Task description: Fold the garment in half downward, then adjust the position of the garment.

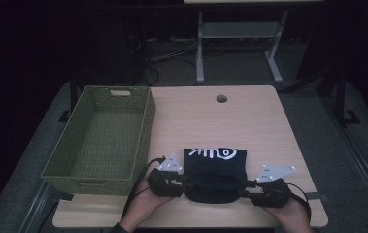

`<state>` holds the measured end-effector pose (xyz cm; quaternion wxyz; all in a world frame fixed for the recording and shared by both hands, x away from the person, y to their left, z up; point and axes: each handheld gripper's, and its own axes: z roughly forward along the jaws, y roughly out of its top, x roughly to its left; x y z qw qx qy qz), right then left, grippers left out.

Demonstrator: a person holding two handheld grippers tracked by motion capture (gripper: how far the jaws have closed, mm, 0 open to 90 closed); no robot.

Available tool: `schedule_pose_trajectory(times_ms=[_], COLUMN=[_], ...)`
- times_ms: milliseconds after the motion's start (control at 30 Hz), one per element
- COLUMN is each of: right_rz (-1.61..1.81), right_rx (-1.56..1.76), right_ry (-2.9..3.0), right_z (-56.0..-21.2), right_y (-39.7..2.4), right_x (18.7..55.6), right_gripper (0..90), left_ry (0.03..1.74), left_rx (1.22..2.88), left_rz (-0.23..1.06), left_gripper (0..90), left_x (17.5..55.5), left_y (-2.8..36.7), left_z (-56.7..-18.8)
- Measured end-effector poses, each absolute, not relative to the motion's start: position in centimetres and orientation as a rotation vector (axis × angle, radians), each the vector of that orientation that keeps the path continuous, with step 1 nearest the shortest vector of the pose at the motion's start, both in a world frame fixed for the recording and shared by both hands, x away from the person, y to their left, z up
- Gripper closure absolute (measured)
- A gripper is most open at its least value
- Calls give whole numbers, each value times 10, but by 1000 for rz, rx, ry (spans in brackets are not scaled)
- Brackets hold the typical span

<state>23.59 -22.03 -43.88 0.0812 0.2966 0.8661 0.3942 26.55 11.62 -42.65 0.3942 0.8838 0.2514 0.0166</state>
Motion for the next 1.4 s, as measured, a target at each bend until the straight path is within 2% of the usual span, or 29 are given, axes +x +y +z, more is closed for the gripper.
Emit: schedule_pose_trajectory(times_ms=[300,367,467,667,767,1167,1400], right_rz=[1175,1196,1221,1254,1260,1298,1295], right_rx=[887,884,907,928,929,874,829], right_ry=[2596,2576,2543,2485,2470,2510,2586], right_z=[-440,-437,-431,-420,-418,-420,-430], right_y=[-223,-226,-232,-242,-242,-219,-206], right_x=[222,222,225,243,252,283,275], right_gripper=[598,600,638,819,897,899,899], left_ry=[653,654,660,705,726,807,821], left_rx=[2237,2218,2196,2175,2179,2181,2210], left_rz=[37,45,80,175,215,286,229], left_gripper=[627,683,753,899,900,900,900], left_x=[255,255,258,273,284,337,357], left_y=[124,127,129,128,124,88,76], left_z=[-429,-425,-416,-398,-392,-396,-413])
